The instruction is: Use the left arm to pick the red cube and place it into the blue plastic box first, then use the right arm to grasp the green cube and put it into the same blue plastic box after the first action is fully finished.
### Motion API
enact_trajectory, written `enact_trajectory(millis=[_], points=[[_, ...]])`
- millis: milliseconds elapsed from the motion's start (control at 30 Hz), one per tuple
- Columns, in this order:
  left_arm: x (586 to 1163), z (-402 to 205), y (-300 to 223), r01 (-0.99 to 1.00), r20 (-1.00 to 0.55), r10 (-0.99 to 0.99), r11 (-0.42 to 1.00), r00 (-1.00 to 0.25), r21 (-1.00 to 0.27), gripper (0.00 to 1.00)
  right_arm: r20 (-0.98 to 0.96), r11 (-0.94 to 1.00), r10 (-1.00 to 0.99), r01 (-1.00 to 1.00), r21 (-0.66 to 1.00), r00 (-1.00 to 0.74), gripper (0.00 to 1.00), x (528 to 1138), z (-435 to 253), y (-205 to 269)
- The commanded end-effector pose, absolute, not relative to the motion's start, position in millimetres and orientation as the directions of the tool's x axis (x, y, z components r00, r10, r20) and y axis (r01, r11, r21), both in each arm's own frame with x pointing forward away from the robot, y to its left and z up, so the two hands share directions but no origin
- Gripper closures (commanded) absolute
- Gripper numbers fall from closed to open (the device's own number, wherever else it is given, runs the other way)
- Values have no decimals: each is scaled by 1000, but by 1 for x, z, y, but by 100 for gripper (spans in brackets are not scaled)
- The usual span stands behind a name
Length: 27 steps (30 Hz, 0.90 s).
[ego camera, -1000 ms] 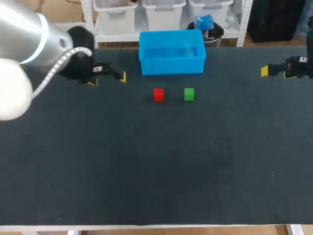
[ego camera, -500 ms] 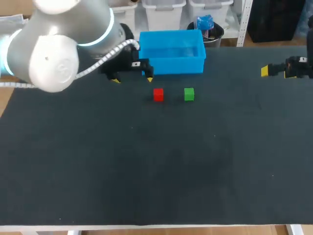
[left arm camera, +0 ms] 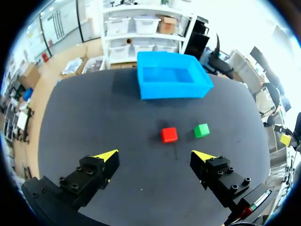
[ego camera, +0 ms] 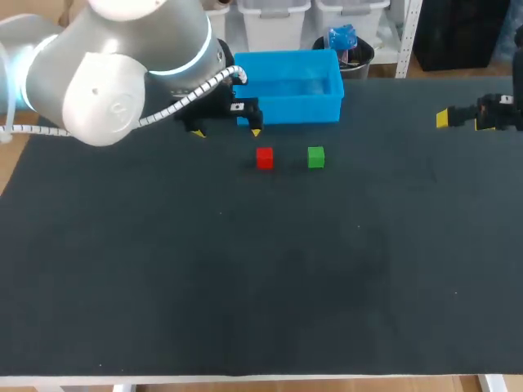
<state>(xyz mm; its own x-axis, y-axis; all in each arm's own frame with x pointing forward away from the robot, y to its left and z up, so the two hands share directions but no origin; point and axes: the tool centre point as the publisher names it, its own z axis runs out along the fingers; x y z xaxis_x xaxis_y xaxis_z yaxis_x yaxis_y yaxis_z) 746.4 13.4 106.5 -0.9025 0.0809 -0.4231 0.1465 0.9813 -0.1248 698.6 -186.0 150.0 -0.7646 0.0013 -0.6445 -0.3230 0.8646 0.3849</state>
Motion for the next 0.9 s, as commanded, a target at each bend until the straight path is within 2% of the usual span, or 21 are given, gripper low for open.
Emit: enact_trajectory(millis=[33, 533, 900], points=[[747, 106, 14, 146, -423, 81, 981, -902, -125, 0, -644, 866, 1, -322, 383, -765, 0, 699, 150, -185], [789, 90, -47, 167, -334, 147, 985, -931, -32, 0, -644, 866, 1, -322, 383, -765, 0, 699, 150, -185], [795, 77, -60, 131, -264, 122, 991, -957, -16, 0, -644, 866, 1, -322, 383, -765, 0, 699, 150, -185]])
